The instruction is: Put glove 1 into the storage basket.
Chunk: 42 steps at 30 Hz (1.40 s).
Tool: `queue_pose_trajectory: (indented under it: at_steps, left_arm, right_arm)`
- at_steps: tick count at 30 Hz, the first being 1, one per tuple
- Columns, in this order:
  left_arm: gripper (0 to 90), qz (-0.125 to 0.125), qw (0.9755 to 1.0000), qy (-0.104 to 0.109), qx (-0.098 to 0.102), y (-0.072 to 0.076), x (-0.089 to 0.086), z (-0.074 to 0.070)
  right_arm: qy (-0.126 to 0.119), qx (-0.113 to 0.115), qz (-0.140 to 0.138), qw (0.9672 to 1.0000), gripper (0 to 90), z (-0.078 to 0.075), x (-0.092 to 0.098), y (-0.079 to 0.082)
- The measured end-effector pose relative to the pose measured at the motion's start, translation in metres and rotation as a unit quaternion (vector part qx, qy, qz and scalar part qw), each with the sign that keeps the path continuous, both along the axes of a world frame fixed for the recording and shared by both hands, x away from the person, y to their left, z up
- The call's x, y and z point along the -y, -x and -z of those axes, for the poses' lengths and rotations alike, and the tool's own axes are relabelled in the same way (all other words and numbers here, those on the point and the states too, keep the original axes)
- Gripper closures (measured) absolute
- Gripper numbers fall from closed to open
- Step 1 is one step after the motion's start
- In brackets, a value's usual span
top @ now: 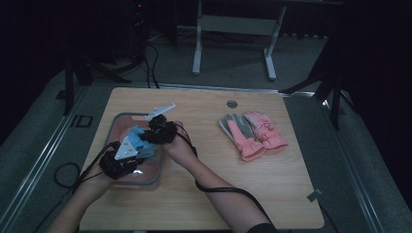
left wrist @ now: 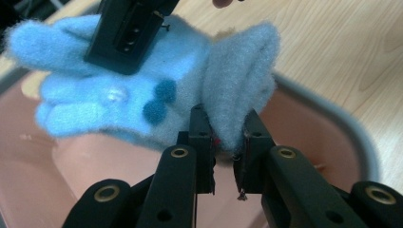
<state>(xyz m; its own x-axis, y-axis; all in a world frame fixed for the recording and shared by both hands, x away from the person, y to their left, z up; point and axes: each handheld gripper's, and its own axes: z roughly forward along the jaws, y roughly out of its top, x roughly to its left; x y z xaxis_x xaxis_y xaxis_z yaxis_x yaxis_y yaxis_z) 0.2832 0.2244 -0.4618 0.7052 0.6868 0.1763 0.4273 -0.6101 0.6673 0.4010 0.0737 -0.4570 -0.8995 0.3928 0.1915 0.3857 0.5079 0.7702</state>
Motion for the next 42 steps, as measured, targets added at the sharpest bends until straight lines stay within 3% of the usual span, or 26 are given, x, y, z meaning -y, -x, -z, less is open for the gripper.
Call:
queue_pose_trajectory:
  at_steps: [7, 15, 21, 24, 28, 30, 31, 33, 37, 42]
  left_arm:
    - [79.4, -0.009, 0.9989, -0.013, -0.045, -0.011, 0.001, 0.013]
    - [79.2, -0.02, 0.9982, -0.009, -0.055, -0.015, 0.004, 0.016]
    - [78.5, -0.018, 0.9972, -0.031, -0.066, -0.017, 0.01, 0.019]
    - [76.8, -0.02, 0.9955, -0.048, -0.079, -0.019, 0.012, 0.021]
    - [74.5, -0.034, 0.9933, -0.05, -0.098, -0.023, 0.012, 0.022]
    - [68.5, -0.047, 0.9916, -0.056, -0.106, -0.025, 0.013, 0.023]
    - [63.1, -0.055, 0.9901, -0.066, -0.111, -0.026, 0.013, 0.024]
    - [47.9, -0.069, 0.9898, -0.072, -0.102, -0.026, 0.013, 0.024]
    - [30.4, -0.091, 0.9906, -0.047, -0.09, -0.023, 0.008, 0.021]
    - [14.7, -0.122, 0.9893, -0.009, -0.08, -0.016, -0.004, 0.018]
  right_arm:
    - [0.027, -0.009, 0.007, 0.9996, 81.7, 0.021, -0.007, -0.004]
    - [0.044, -0.014, 0.014, 0.9988, 81.6, 0.023, -0.003, -0.008]
    - [0.069, -0.006, 0.007, 0.9975, 81.2, 0.029, -0.009, -0.006]
    - [0.073, -0.012, 0.001, 0.9972, 80.7, 0.03, -0.014, -0.006]
    - [0.082, -0.014, -0.001, 0.9965, 78.8, 0.031, -0.02, -0.009]
    - [0.086, -0.015, -0.002, 0.9962, 74.3, 0.032, -0.023, -0.01]
    - [0.089, -0.015, -0.004, 0.9959, 67.4, 0.032, -0.024, -0.01]
    - [0.094, -0.018, -0.008, 0.9954, 55.5, 0.032, -0.028, -0.01]
    - [0.089, -0.013, -0.003, 0.996, 45.2, 0.03, -0.027, -0.011]
    - [0.049, -0.02, 0.013, 0.9985, 33.3, 0.022, -0.012, -0.015]
